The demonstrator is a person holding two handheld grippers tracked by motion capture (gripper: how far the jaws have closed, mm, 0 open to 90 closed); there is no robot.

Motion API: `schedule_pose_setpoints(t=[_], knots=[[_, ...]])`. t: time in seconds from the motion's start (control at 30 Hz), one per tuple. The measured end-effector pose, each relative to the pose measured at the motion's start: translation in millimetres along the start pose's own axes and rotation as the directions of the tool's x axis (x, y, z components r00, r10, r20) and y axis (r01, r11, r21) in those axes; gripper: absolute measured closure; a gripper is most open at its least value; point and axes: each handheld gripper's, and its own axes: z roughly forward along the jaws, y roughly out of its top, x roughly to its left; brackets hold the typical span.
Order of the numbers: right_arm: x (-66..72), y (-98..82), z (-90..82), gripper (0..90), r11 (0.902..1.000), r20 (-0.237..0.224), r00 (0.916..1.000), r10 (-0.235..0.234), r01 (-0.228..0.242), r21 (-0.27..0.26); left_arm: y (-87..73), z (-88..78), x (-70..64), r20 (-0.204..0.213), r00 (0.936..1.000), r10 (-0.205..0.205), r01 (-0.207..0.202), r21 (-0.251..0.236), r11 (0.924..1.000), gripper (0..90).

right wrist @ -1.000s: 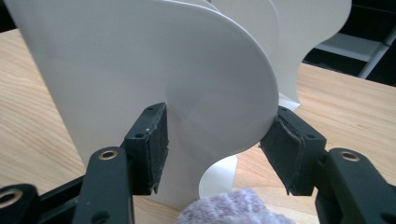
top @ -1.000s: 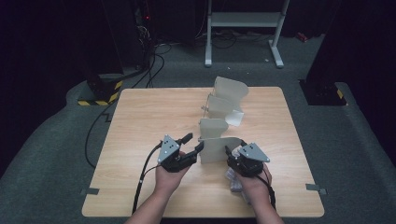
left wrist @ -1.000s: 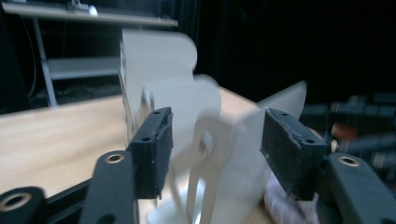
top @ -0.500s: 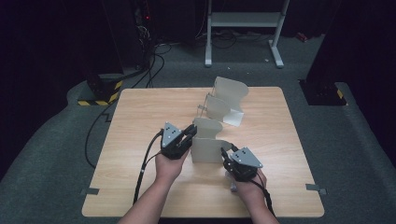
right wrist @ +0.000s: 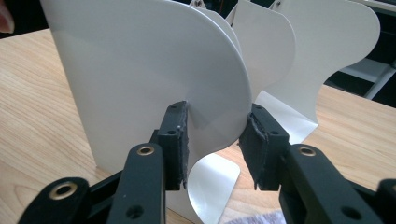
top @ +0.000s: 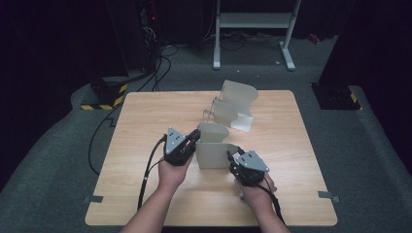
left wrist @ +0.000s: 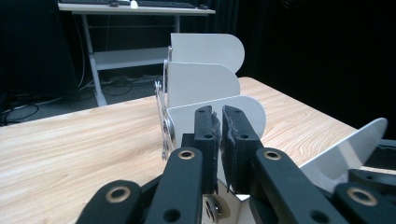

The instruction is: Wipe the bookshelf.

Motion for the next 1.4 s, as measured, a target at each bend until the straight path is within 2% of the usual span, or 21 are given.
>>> schedule_pose_setpoints(t=[0.1, 0.17, 0.2, 0.23, 0.3, 0.4, 0.47, 0.63, 0.93, 1.03, 1.1, 1.17, 1.23, 1.27, 1.37, 1.4], knots=[[3.0, 1.7, 4.7, 60.4, 1.0, -0.005, 0.9999, -0.009, 0.009, 0.004, -0.9, -5.4, 3.0, -0.006, 1.0, 0.003, -0.003, -0.003, 1.0, 84.7], [5.1, 3.1, 8.1, 60.0, 0.9999, -0.013, 0.9998, -0.014, 0.014, 0.004, -1.1, -8.9, 5.0, -0.002, 1.0, 0.004, -0.004, -0.008, 1.0, 89.7], [6.3, 3.9, 9.5, 60.1, 0.9999, -0.018, 0.9997, -0.015, 0.015, 0.001, -1.0, -10.9, 4.3, -0.005, 0.9998, 0.019, -0.019, -0.003, 0.9998, 89.7], [9.3, 5.9, 11.7, 60.0, 0.9996, -0.022, 0.9994, -0.027, 0.027, -0.007, -0.9, -12.6, 5.0, -0.013, 0.9998, 0.017, -0.017, -0.003, 0.9999, 89.7], [13.0, 9.0, 15.9, 60.1, 0.9994, -0.033, 0.9989, -0.032, 0.032, 0.01, -1.6, -15.6, 10.3, -0.018, 0.9998, -0.001, 0.001, -0.007, 1.0, 89.7], [23.1, 9.2, 25.3, 61.8, 0.9978, -0.051, 0.997, -0.059, 0.061, 0.026, -2.4, -20.5, 16.7, -0.039, 0.9992, 0.003, -0.003, -0.007, 1.0, 89.7], [28.3, 9.8, 27.9, 61.9, 0.9973, -0.051, 0.9962, -0.071, 0.072, 0.018, -2.8, -23.7, 21.0, -0.047, 0.9989, -0.002, 0.001, -0.007, 1.0, 89.7], [39.6, 15.9, 35.7, 61.9, 0.9969, -0.073, 0.9945, -0.076, 0.077, 0.018, -4.1, -33.9, 31.7, -0.086, 0.9962, 0.008, -0.009, -0.006, 0.9999, 89.7], [65.2, 23.6, 46.6, 64.2, 0.9915, -0.111, 0.9854, -0.128, 0.13, 0.007, -8.1, -54.3, 51.6, -0.136, 0.9907, 0.008, -0.009, -0.01, 0.9999, 89.7], [66.6, 23.3, 46.5, 64.9, 0.9924, -0.123, 0.985, -0.121, 0.123, 0.008, -6.3, -56.8, 51.8, -0.151, 0.9883, 0.022, -0.022, 0.003, 0.9998, 89.4], [65.6, 22.6, 46.9, 63.7, 0.9931, -0.124, 0.986, -0.111, 0.115, 0.023, -4.6, -61.4, 53.1, -0.16, 0.9871, 0.008, -0.013, -0.033, 0.9994, 82.8], [62.9, 20.2, 47.0, 61.9, 0.9933, -0.116, 0.9875, -0.106, 0.111, 0.034, -3.0, -68.8, 55.9, -0.183, 0.9831, -0.01, -0.005, -0.079, 0.9969, 81.3], [59.0, 18.4, 46.5, 60.5, 0.9942, -0.11, 0.9893, -0.096, 0.101, 0.039, -3.9, -75.0, 61.5, -0.205, 0.9785, -0.025, 0.006, -0.095, 0.9955, 80.7], [56.5, 17.8, 45.9, 60.1, 0.9948, -0.104, 0.9907, -0.088, 0.093, 0.041, -5.4, -76.1, 63.8, -0.212, 0.9767, -0.031, 0.011, -0.093, 0.9956, 80.6], [48.1, 16.9, 44.0, 58.4, 0.9969, -0.09, 0.9941, -0.061, 0.065, 0.044, -19.4, -74.6, 76.6, -0.249, 0.9668, -0.057, 0.047, -0.048, 0.9977, 80.4], [45.8, 16.6, 43.0, 58.0, 0.997, -0.086, 0.9946, -0.058, 0.063, 0.045, -23.8, -72.9, 79.5, -0.25, 0.9661, -0.066, 0.059, -0.034, 0.9977, 80.4]])
